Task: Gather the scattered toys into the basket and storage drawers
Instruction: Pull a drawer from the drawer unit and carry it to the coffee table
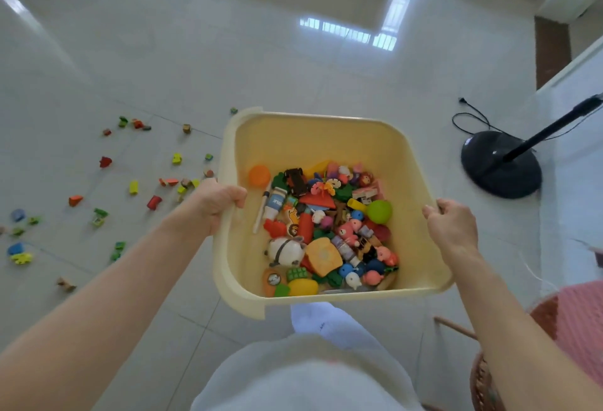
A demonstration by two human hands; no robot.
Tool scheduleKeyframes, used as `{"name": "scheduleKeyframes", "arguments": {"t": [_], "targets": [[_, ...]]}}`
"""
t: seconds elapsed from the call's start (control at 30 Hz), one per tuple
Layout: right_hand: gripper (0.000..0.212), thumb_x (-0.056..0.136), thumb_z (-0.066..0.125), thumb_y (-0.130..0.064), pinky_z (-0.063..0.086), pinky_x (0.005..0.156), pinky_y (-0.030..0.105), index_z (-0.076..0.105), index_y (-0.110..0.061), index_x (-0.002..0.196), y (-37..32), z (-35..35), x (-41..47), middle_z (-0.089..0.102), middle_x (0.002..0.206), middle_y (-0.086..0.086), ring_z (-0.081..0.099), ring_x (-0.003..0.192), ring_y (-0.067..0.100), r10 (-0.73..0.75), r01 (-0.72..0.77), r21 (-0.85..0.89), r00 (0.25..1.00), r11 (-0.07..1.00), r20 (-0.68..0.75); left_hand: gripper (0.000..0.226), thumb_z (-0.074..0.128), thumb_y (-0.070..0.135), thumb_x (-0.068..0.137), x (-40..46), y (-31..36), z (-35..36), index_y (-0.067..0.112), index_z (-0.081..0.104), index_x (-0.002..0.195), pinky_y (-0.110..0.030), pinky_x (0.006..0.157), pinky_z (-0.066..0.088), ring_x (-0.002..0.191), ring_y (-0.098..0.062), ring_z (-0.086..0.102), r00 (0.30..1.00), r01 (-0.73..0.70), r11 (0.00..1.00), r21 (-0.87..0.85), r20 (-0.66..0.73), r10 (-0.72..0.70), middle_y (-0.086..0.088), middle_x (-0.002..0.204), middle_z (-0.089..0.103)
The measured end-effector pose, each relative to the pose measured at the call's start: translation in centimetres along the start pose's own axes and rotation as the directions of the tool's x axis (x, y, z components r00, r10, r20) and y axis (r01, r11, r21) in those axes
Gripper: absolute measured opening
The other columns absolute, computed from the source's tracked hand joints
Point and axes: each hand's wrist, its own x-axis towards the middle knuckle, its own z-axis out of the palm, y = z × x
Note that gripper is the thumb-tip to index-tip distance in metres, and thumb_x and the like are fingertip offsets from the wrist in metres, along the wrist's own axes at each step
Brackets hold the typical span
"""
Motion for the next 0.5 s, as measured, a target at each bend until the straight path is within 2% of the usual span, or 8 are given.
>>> {"name": "scheduleKeyframes", "arguments": {"t": [0.1, 0.17, 0.2, 0.3, 0.4, 0.5], "targets": [[0.023, 0.090, 0.054, -0.019, 0.045, 0.082, 0.039, 0.064, 0.001, 0.098, -4.2, 0.0, 6.4, 0.066, 0.102, 0.022, 0.059, 0.097, 0.037, -0.039, 0.039, 0.005, 0.999, 0.999, 0.005, 0.021, 0.043, -0.017, 0.075, 3.9, 4.8, 1.3, 0.000, 0.054, 0.080, -0.035, 0.058, 0.046, 0.069, -0.028, 0.053, 1.000, -0.011, 1.000, -0.016, -0.008, 0.011, -0.015, 0.075, 0.053], [0.024, 0.090, 0.054, -0.019, 0.045, 0.082, 0.040, 0.063, 0.002, 0.098, -7.4, -0.1, 10.3, 0.066, 0.101, 0.022, 0.059, 0.098, 0.037, -0.081, 0.081, -0.003, 0.997, 0.997, 0.002, 0.024, 0.044, -0.015, 0.073, 6.2, 7.3, 1.5, -0.002, 0.054, 0.090, -0.040, 0.065, 0.048, 0.077, -0.033, 0.054, 0.999, 0.002, 1.000, -0.029, -0.045, -0.003, -0.018, 0.082, 0.054], [0.025, 0.090, 0.054, -0.019, 0.045, 0.080, 0.040, 0.063, 0.003, 0.096, -9.3, -0.1, 12.5, 0.066, 0.098, 0.022, 0.059, 0.095, 0.037, -0.111, 0.111, 0.002, 0.994, 0.994, 0.007, 0.026, 0.044, -0.015, 0.073, 7.4, 9.0, 1.5, -0.003, 0.054, 0.094, -0.041, 0.066, 0.048, 0.079, -0.034, 0.054, 0.998, 0.014, 0.999, -0.046, -0.058, -0.016, -0.019, 0.083, 0.054], [0.021, 0.090, 0.053, -0.018, 0.043, 0.073, 0.037, 0.061, 0.002, 0.085, -14.2, 0.6, 18.2, 0.063, 0.084, 0.018, 0.058, 0.086, 0.034, -0.161, 0.161, 0.011, 0.987, 0.987, 0.026, 0.024, 0.044, -0.016, 0.072, 11.8, 13.3, 1.3, 0.000, 0.053, 0.088, -0.039, 0.063, 0.049, 0.073, -0.031, 0.054, 0.995, 0.002, 0.994, -0.107, -0.095, -0.012, -0.018, 0.082, 0.053], [0.025, 0.089, 0.053, -0.016, 0.035, 0.064, 0.032, 0.051, -0.005, 0.067, -18.4, 1.9, 23.4, 0.051, 0.066, 0.012, 0.051, 0.074, 0.030, -0.162, 0.162, 0.013, 0.986, 0.987, 0.030, 0.038, 0.045, -0.016, 0.071, 17.2, 17.8, 1.5, -0.002, 0.048, 0.106, -0.039, 0.065, 0.049, 0.074, -0.030, 0.054, 0.991, -0.035, 0.990, -0.133, -0.130, 0.017, -0.019, 0.089, 0.053], [0.024, 0.089, 0.054, -0.017, 0.037, 0.063, 0.033, 0.058, 0.003, 0.077, -22.4, 3.7, 28.8, 0.058, 0.071, 0.016, 0.054, 0.074, 0.032, -0.154, 0.154, 0.004, 0.988, 0.988, 0.020, 0.045, 0.046, -0.014, 0.070, 23.3, 22.4, 1.9, -0.003, 0.046, 0.114, -0.037, 0.063, 0.049, 0.075, -0.030, 0.054, 0.992, -0.052, 0.989, -0.135, -0.122, 0.035, -0.019, 0.088, 0.053]]}}
